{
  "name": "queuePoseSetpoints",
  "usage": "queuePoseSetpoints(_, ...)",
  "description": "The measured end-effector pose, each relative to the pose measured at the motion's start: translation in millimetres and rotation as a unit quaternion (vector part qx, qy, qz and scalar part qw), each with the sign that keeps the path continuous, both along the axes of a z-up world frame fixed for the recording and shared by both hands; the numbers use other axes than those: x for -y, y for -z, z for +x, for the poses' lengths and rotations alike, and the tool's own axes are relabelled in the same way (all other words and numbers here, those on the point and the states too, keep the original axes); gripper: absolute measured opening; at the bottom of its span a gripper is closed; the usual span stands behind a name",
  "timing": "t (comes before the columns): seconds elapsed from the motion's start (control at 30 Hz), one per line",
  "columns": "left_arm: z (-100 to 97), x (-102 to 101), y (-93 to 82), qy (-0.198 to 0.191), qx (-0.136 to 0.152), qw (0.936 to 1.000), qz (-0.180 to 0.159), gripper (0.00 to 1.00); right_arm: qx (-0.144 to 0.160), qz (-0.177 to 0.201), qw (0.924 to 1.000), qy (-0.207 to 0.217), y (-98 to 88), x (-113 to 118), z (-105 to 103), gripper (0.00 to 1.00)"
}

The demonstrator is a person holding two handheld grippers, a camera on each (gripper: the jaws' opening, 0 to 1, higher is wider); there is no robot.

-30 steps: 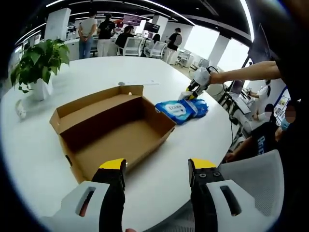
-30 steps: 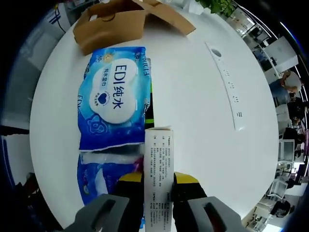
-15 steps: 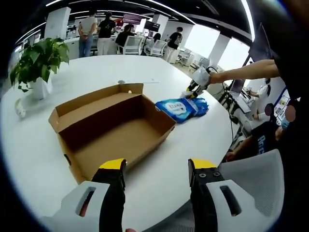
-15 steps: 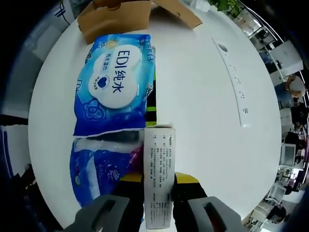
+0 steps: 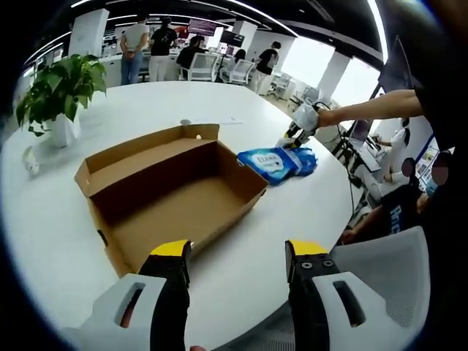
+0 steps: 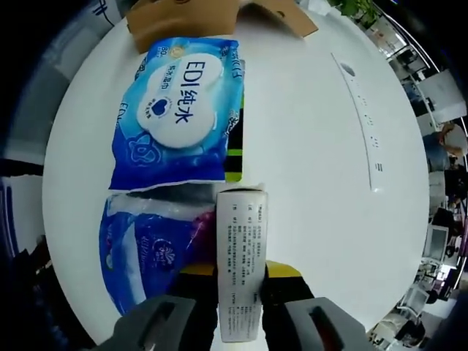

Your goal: Operate the shoe box by opening the lid, removing the specified soft item, and placing it in the target area until the item is outside and the box remains undamaged.

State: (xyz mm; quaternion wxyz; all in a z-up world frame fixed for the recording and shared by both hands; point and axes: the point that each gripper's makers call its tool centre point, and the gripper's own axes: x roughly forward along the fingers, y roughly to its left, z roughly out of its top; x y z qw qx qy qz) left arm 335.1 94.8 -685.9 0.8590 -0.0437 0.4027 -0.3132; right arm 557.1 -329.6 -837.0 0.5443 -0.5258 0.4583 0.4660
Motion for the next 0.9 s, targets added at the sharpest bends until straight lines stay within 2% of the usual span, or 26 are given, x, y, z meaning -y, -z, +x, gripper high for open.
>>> queuePoseSetpoints(0.13,0.4,-0.8,-0.7,-0.001,0.001,1.0,0.0,0.53,0.012,-0.015,0.9998,0.002,-2.7,1.9,1.3,0.21)
queuePoseSetpoints(0.27,2.4,-2.1,-0.9,-0.002,0.003,1.0,-0.002,0.53,0.02,-0.008,0.9998,0.002,-12.7,0.6,2.1,0.26)
queuePoseSetpoints(0.57,2.8,6.2,-3.6,0.011,0.012,0.9998,-0.01,0.53,0.037,0.007,0.9985,0.04,-36.6,9.8,3.0,0.26)
queuePoseSetpoints(0.8,1.0,6.0,-10.9,0.01,0.021,0.9995,-0.022,0.52,0.047,0.037,0.9948,0.082,-54.2,1.8,-0.3,0.26)
queuePoseSetpoints(0.9,-0.5,5.1,-14.1,0.011,0.026,0.9994,-0.022,0.52,0.056,0.068,0.9883,0.125,-64.8,-7.6,-1.3,0.26)
